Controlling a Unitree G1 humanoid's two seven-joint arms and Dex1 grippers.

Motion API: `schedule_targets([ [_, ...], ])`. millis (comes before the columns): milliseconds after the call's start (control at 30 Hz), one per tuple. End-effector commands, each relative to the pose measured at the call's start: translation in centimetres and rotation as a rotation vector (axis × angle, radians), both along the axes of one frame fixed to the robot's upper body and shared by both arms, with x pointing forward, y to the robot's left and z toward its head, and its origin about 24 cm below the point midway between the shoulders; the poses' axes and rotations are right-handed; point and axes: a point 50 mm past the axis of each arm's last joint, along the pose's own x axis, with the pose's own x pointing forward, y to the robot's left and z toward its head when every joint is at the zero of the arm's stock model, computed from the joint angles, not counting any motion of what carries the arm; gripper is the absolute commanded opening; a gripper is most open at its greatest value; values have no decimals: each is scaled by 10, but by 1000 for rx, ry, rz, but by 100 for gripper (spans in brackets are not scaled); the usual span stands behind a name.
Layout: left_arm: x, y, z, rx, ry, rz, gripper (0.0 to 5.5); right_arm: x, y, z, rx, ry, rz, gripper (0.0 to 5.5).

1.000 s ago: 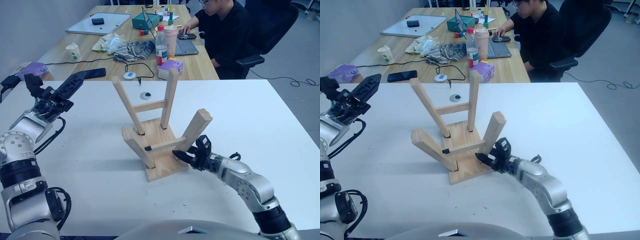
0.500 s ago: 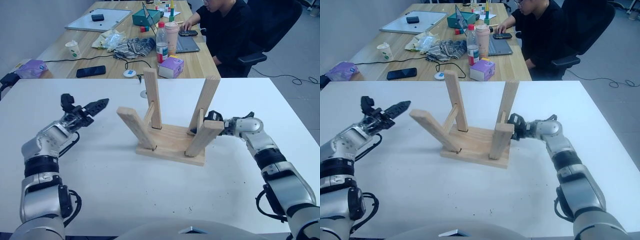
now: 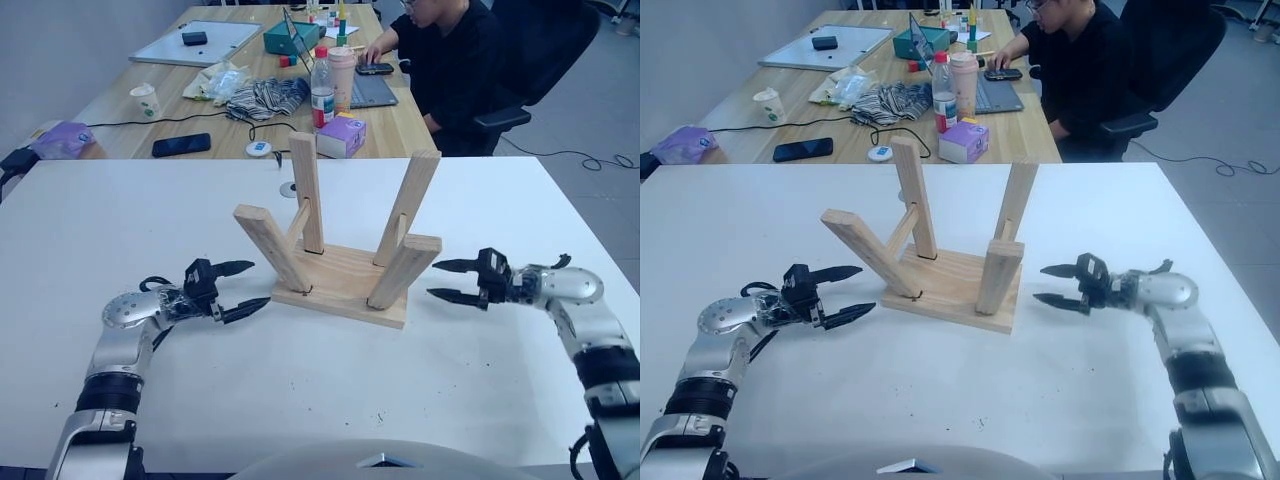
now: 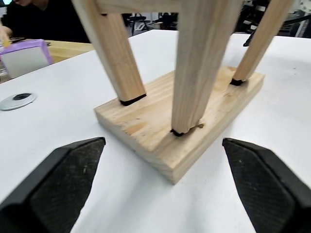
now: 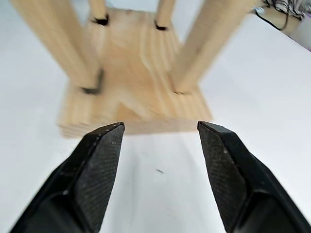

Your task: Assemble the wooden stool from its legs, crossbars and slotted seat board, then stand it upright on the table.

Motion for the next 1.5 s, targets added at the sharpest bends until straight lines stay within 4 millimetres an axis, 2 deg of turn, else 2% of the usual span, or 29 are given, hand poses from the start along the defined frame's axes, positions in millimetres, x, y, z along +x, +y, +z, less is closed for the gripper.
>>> schedule_targets([
  [33,16,-13,6,-43,-35,-8,445,-16,38,-5,88,25,31,279],
  [267,17,-31,-6,-61,-15,-48,445,-5,75,-14,164,30,14,279],
  [300,17,-34,-6,-64,-19,-66,427,-5,78,-15,173,33,14,283],
  [333,17,-36,-6,-71,-23,-80,413,-6,80,-16,178,37,15,259],
  [633,15,-47,10,-111,-60,-186,287,-5,79,-14,197,74,12,130],
  [867,12,-47,20,-138,-6,-222,179,-4,79,-8,225,109,7,129],
  [1000,2,-47,38,-219,108,-233,157,-4,77,14,304,209,2,129],
  [1100,-9,-51,57,-272,255,-239,149,-9,72,32,305,357,6,129],
  [1200,-18,-51,68,-307,530,-221,140,-17,68,48,315,612,5,129],
  [1300,-7,-47,85,-430,763,-187,131,-7,68,57,354,873,-58,127],
  [1367,-3,-46,85,-421,845,-153,122,1,69,60,380,971,-91,126],
  [1500,0,-37,69,-345,974,-16,118,12,70,52,341,1048,-191,125],
])
